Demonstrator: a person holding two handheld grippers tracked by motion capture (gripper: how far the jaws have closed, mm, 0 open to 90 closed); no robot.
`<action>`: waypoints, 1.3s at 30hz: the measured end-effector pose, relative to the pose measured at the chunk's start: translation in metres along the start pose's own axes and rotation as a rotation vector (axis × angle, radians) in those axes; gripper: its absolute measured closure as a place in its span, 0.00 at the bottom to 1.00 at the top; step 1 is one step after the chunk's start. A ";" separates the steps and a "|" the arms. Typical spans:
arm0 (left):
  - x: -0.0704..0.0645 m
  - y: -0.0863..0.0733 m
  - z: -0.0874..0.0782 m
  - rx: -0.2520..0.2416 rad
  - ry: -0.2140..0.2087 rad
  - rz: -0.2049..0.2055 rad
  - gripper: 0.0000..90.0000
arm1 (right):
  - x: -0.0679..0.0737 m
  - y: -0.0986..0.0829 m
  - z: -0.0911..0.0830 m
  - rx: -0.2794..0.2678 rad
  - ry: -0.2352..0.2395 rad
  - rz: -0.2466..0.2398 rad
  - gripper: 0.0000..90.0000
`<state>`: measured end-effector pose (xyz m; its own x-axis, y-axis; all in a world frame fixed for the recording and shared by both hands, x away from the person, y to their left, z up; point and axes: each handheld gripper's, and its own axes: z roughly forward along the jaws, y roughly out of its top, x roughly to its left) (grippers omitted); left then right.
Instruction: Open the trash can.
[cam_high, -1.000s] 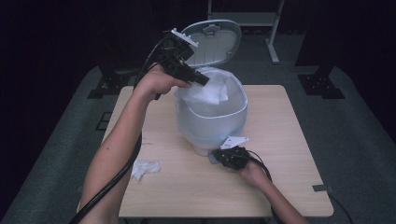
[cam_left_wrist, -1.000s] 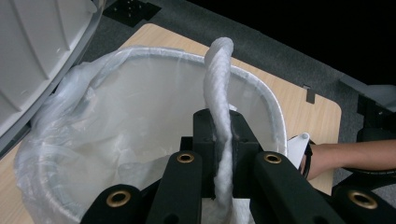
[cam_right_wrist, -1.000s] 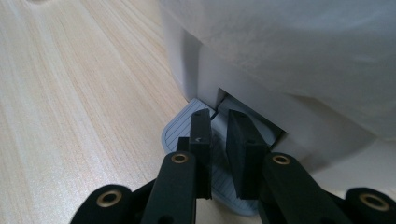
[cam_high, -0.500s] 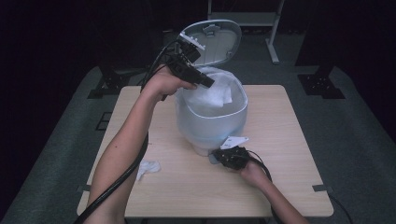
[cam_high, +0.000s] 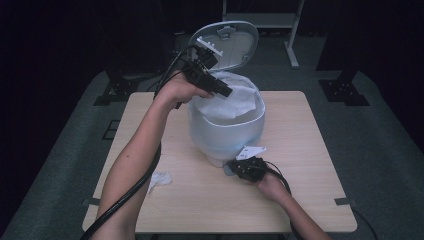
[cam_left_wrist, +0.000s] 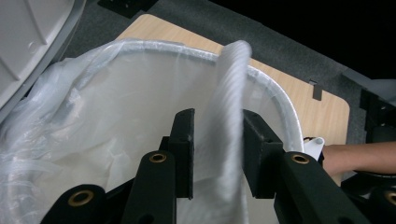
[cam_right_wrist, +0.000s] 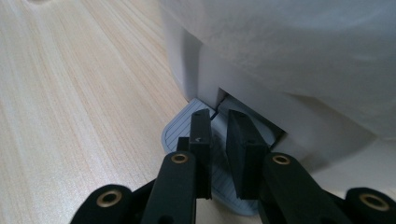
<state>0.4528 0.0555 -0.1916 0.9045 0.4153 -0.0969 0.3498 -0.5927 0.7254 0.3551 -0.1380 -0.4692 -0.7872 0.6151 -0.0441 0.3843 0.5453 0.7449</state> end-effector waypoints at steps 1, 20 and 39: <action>0.000 0.000 0.000 0.003 0.005 0.002 0.75 | 0.000 0.000 0.000 0.000 0.000 -0.001 0.89; -0.003 -0.009 -0.006 -0.003 -0.021 0.003 0.73 | 0.000 0.000 0.000 0.002 -0.002 -0.002 0.88; -0.013 -0.022 -0.026 -0.017 -0.036 0.031 0.71 | 0.000 0.000 0.000 0.001 0.001 -0.003 0.89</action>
<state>0.4270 0.0811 -0.1892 0.9234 0.3712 -0.0982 0.3171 -0.5932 0.7400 0.3554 -0.1380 -0.4691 -0.7886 0.6133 -0.0455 0.3829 0.5476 0.7440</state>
